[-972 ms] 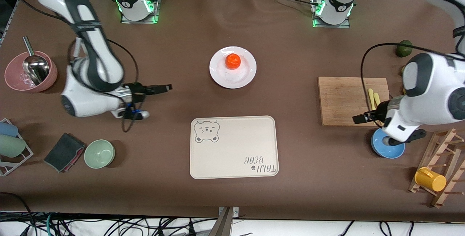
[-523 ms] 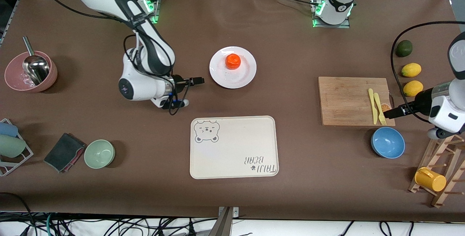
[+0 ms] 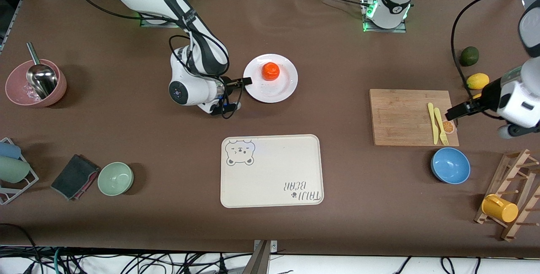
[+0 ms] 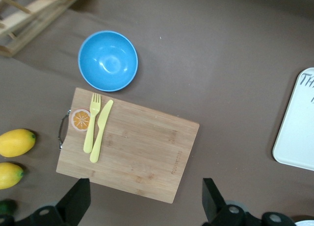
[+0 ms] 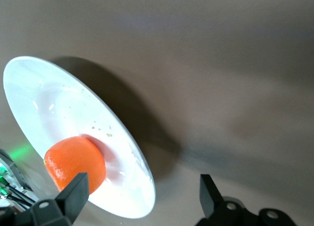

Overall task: Place orange and plate with both arms
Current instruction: 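Grasp the white plate rim with the right gripper and lift it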

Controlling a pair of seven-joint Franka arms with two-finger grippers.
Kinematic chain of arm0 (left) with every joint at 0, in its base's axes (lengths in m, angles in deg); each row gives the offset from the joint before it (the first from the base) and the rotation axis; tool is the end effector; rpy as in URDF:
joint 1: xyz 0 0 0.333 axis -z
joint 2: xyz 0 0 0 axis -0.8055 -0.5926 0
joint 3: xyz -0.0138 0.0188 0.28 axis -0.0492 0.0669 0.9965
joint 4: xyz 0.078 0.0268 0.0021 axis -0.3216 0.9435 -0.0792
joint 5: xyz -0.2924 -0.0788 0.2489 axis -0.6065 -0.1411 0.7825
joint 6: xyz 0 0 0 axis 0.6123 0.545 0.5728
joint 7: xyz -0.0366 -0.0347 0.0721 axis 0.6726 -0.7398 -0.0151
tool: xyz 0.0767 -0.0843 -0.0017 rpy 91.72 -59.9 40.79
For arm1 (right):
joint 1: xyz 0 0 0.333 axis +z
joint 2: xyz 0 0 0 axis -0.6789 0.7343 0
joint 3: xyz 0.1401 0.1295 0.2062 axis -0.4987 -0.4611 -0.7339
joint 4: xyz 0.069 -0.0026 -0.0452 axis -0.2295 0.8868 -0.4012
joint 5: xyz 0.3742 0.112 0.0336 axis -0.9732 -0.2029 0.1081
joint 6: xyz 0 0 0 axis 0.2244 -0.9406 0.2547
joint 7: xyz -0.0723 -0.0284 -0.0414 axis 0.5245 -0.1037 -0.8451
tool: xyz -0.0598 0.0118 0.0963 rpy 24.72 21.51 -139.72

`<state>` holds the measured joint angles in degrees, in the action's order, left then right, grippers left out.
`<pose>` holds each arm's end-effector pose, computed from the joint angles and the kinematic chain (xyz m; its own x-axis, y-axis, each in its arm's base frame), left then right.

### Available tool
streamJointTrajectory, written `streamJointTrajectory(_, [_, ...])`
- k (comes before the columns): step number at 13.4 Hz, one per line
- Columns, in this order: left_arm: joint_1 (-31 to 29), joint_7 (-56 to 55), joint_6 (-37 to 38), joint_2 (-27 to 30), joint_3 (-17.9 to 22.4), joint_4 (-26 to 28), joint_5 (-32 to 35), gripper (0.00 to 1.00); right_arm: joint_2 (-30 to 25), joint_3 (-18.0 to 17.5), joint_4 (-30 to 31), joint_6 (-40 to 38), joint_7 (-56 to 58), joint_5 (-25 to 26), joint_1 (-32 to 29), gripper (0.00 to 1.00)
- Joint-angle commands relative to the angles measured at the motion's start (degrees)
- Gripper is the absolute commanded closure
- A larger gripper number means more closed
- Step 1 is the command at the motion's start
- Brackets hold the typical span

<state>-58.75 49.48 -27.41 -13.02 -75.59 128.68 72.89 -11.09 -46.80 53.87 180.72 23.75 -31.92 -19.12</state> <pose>0.5993 0.0207 0.4980 0.9517 0.3060 -0.0257 0.3067 -0.9515 0.0245 0.4446 0.3391 0.1357 0.8854 0.2409 -0.3975 0.0198 -0.8740 -0.4855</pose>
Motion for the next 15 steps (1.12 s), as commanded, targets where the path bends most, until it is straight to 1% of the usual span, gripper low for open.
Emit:
streamJointTrajectory(1, [0.96, 0.88, -0.73, 7.89, 1.65, 5.38, 0.71, 0.00, 1.53, -0.74, 0.10, 0.87, 7.29, -7.95, -0.44, 0.01])
streamJointTrajectory(3, [0.96, 0.70, -0.38, 8.78, 1.48, 5.47, 1.06, 0.00, 2.14, -0.66, 0.10, 0.16, 14.77, -15.08, -0.96, 0.01])
streamJointTrajectory(7, [0.79, 0.79, -0.47, 9.13, 1.39, 4.16, 1.15, 0.00, 2.50, -0.66, 0.10, -0.01, 20.41, -18.44, -2.55, 0.04])
streamJointTrajectory(9, [1.75, 0.70, 2.06, 10.71, 1.12, 4.50, 1.41, 0.00, 4.33, -0.74, 0.19, -0.19, 26.45, -22.55, -4.03, 0.04])
streamJointTrajectory(11, [2.98, 0.61, 4.45, 10.63, 0.51, 4.42, 2.03, 0.00, 5.75, -0.66, 0.10, -3.25, 33.84, -28.18, -4.48, 0.04])
streamJointTrajectory(12, [2.81, 0.70, 4.89, 10.80, -0.10, 4.42, 2.03, 0.00, 6.45, -0.66, 0.19, -4.75, 36.31, -29.60, -5.17, 0.04])
streamJointTrajectory(13, [2.63, 0.79, 5.24, 10.63, -0.20, 4.07, 2.12, 0.00, 6.37, -0.66, 0.37, -6.07, 37.29, -29.79, -5.36, 0.05])
streamJointTrajectory(14, [2.98, 1.23, 5.42, 10.45, -0.54, 4.07, 3.42, 0.00, 6.37, -0.66, 0.37, -6.25, 37.39, -29.79, -5.36, 0.12])
streamJointTrajectory(15, [2.98, 1.58, 5.42, 10.28, -2.46, 4.07, 5.96, 0.00, 6.45, -0.66, 0.37, -6.08, 37.82, -29.79, -5.36, 0.23])
